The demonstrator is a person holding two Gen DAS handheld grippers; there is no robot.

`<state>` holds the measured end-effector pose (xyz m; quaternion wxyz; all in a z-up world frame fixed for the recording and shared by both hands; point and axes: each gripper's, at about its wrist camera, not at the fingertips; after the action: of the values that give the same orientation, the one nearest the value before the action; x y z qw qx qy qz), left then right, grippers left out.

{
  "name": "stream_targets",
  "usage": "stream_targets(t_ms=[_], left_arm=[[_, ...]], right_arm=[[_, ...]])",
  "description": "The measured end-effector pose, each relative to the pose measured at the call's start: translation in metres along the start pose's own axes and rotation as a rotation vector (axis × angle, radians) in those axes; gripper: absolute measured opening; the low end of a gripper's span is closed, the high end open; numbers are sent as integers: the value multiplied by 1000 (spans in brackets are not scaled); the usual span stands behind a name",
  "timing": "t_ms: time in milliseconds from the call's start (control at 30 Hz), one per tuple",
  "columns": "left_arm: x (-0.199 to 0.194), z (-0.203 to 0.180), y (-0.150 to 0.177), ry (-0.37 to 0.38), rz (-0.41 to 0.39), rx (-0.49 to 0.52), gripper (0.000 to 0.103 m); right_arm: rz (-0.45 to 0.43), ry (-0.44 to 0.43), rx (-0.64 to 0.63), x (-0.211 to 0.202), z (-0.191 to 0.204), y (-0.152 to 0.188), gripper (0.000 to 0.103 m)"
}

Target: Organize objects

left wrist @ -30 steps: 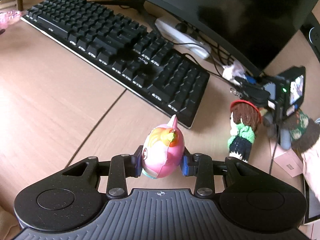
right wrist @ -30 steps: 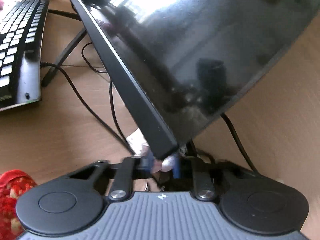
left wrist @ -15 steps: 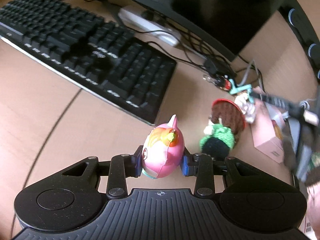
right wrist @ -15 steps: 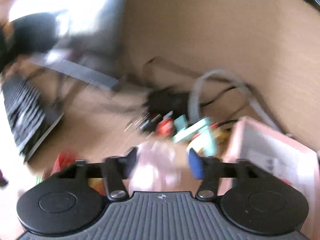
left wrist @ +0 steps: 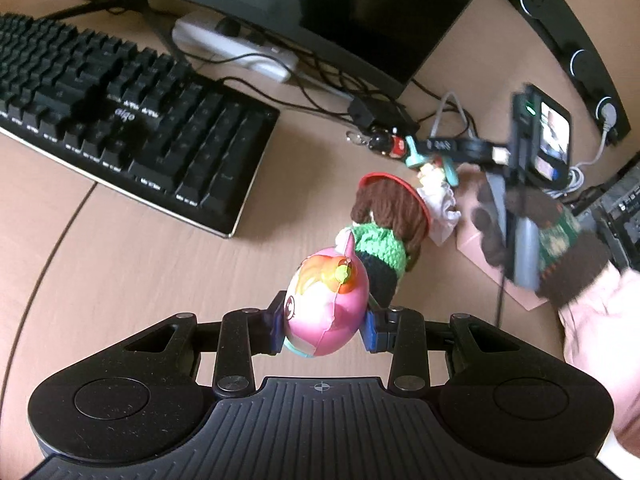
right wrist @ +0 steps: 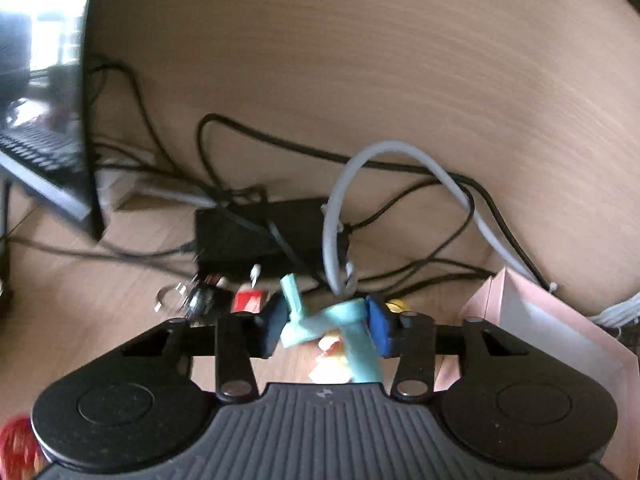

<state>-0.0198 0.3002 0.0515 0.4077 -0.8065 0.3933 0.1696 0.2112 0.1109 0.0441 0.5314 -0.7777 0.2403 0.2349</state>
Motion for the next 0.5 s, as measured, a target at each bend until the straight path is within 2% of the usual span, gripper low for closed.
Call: stream_targets(t_ms=[200,333,367,467,500], left_arm=[[14,-11,-2,51,24,12,39],[31,-30,-2,92,53,38,39],[32,-34,-2,101,54,46,39],[37,-47,2,120,52,59,39],[40,-52,3,121,50,58,39]], right_arm=[[1,-79,-33,-51,-12,37,36],[32,-179,-81,-89,-22,62,36],[37,-201,-86,-98,-27,65,40],[15,-203,-100,-117,-55,79,62],[8,-191,-105,-120,-67,84,63]])
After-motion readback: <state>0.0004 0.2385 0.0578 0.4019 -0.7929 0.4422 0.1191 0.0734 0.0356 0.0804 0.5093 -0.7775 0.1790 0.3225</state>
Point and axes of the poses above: each gripper's, at about its wrist camera, not at the fingertips, and x roughly the way its jaws point, z to its left, y to its underside, and after that the axes turned 12 degrees about y, right-handed
